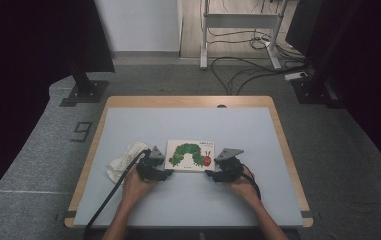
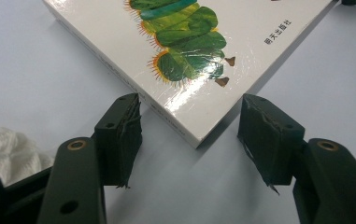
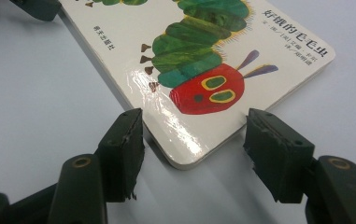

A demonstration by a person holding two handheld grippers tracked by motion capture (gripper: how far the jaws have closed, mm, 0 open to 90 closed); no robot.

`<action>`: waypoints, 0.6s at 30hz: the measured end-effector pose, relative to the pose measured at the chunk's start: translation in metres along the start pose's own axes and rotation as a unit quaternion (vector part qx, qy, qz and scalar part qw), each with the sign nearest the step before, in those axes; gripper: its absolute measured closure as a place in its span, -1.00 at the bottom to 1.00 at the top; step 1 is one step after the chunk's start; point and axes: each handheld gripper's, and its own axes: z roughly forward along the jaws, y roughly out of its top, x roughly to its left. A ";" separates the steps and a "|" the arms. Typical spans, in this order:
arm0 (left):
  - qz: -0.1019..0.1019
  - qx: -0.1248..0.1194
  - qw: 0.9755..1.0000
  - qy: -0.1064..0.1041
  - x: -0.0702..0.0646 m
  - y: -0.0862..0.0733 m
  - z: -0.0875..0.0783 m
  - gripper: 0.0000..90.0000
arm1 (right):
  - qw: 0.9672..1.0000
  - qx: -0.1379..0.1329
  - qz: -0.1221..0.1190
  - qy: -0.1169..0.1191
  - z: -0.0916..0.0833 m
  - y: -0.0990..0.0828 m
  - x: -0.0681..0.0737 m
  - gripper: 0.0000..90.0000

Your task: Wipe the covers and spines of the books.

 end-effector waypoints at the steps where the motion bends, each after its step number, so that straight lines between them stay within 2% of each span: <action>1: -0.002 -0.001 1.000 -0.001 0.001 0.000 0.001 -0.13 | 1.000 0.000 0.001 -0.001 0.001 0.001 -0.001 -0.17; 9: -0.008 -0.005 1.000 0.002 0.004 0.002 0.003 -0.12 | 1.000 -0.005 0.000 -0.003 0.004 0.002 -0.005 -0.16; 18: -0.005 -0.007 1.000 0.007 0.003 0.002 0.004 -0.11 | 1.000 -0.002 -0.005 -0.004 0.005 0.004 -0.008 -0.13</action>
